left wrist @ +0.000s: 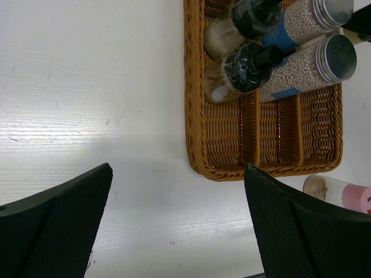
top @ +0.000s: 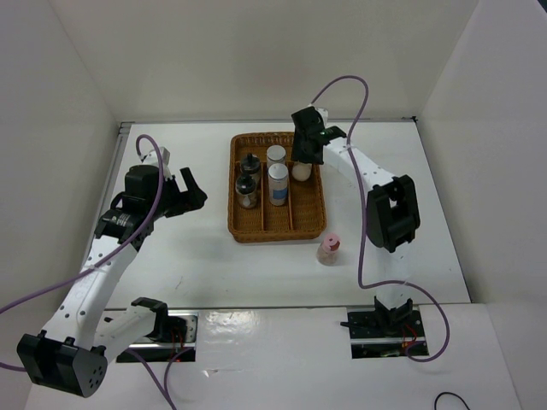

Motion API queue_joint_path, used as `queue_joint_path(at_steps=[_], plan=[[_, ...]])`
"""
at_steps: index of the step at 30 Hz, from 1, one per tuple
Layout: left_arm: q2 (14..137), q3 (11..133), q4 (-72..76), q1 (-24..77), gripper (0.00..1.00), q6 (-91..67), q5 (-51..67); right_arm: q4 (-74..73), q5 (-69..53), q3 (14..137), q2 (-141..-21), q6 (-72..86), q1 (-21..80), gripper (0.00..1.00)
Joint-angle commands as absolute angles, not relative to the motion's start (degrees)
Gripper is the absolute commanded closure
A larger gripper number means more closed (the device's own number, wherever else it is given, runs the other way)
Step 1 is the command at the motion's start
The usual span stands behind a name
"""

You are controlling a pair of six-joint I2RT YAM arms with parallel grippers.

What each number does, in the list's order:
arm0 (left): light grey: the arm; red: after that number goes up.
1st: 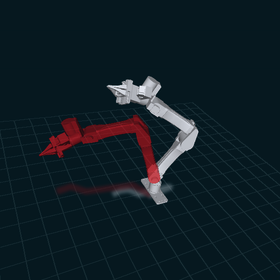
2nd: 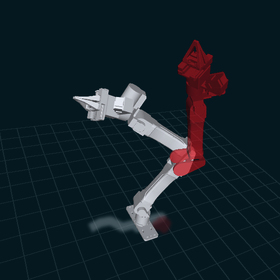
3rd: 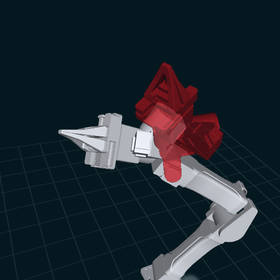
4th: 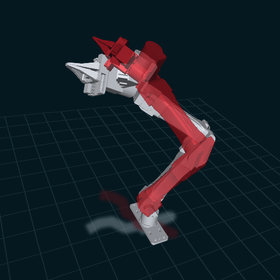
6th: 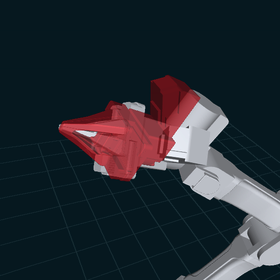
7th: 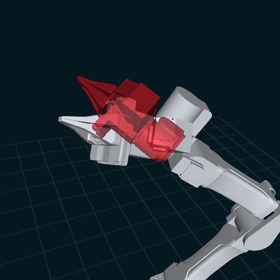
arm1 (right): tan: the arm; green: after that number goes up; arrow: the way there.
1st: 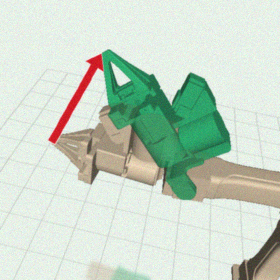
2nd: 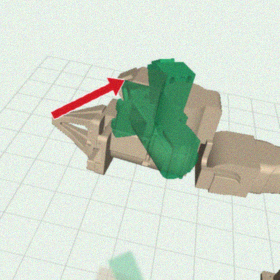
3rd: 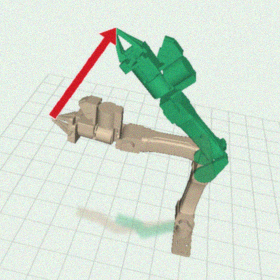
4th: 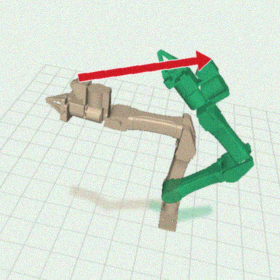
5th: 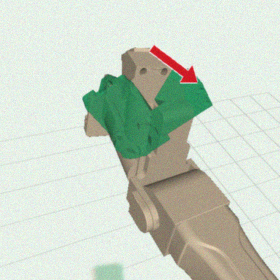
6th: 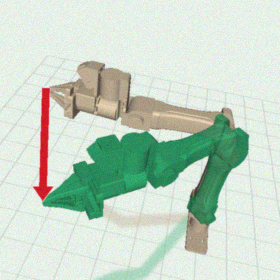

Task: Organize the condiment bottles

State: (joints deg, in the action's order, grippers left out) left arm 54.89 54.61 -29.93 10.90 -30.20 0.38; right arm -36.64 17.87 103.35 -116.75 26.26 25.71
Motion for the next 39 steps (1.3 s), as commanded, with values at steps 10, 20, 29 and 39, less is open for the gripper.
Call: queue_joint_path(at_steps=[10, 20, 29, 39], plan=[[54.8, 54.5, -28.3, 10.5, 0.0, -30.1, 1.6, -34.4, 20.0, 103.4, -118.7, 23.5, 25.6, 0.48], [54.3, 54.5, -28.3, 10.5, 0.0, -30.1, 1.6, -38.8, 23.3, 105.1, -116.3, 23.5, 25.6, 0.05], [53.8, 54.5, -27.8, 10.5, 0.0, -30.1, 1.6, -43.9, 25.4, 94.0, -96.0, 25.7, 26.1, 0.02], [53.3, 54.0, -27.8, 10.5, 0.0, -30.1, 2.1, -39.9, 9.0, 56.2, -57.2, 39.4, 34.5, 0.02]])
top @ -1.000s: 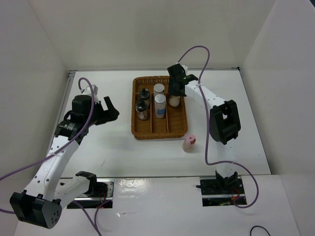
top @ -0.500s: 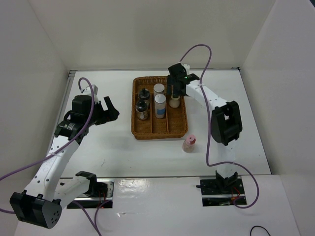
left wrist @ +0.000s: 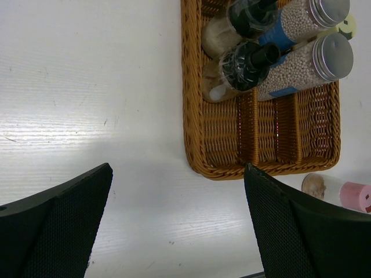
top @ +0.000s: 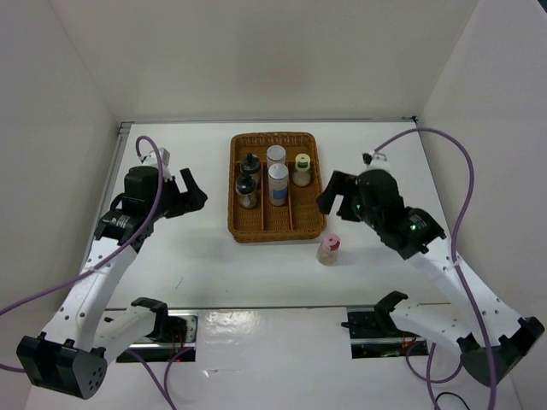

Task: Organize the condiment bottles

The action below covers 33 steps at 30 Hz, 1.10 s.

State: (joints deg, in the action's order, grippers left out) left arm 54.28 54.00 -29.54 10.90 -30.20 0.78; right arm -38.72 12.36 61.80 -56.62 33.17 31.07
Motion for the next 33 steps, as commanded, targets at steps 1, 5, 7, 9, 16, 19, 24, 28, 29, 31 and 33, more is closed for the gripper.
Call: queue_joint_path(at_steps=[1, 5, 7, 9, 16, 19, 24, 28, 29, 31, 33], plan=[[53.3, 54.0, -27.8, 10.5, 0.0, -30.1, 2.1, -42.3, 10.4, 55.4, -56.6, 40.6, 35.8, 0.02], [52.7, 54.0, -27.8, 10.5, 0.0, -30.1, 2.1, -48.1, 18.0, 55.8, -57.5, 51.0, 44.8, 0.02], [52.2, 54.0, -27.8, 10.5, 0.0, -30.1, 2.1, -52.2, 20.4, 58.0, -60.2, 53.8, 45.4, 0.02], [52.2, 53.4, -27.8, 10.5, 0.0, -30.6, 2.1, -56.1, 21.9, 58.0, -65.1, 56.4, 45.4, 0.02], [51.6, 53.3, -27.2, 10.5, 0.0, -30.6, 2.1, -53.9, 24.9, 55.4, -66.0, 61.6, 47.8, 0.02], [51.6, 53.3, -27.2, 10.5, 0.0, -30.6, 2.1, -53.3, 25.4, 54.2, -64.8, 61.6, 45.7, 0.02], [51.6, 53.3, -27.2, 10.5, 0.0, -30.6, 2.1, -54.2, 26.2, 52.5, -65.5, 65.5, 43.6, 0.02], [51.6, 53.3, -27.2, 10.5, 0.0, -30.6, 2.1, -51.6, 25.8, 51.4, -66.5, 64.6, 41.4, 0.02], [51.6, 53.3, -27.2, 10.5, 0.0, -30.6, 2.1, -50.7, 25.3, 51.4, -66.5, 64.1, 40.9, 0.02], [51.6, 53.3, -27.2, 10.5, 0.0, -30.6, 2.1, -49.5, 25.3, 51.4, -68.0, 63.3, 40.9, 0.05], [51.6, 53.3, -27.2, 10.5, 0.0, -30.6, 2.1, -49.0, 25.3, 51.4, -69.3, 62.6, 40.3, 0.06]])
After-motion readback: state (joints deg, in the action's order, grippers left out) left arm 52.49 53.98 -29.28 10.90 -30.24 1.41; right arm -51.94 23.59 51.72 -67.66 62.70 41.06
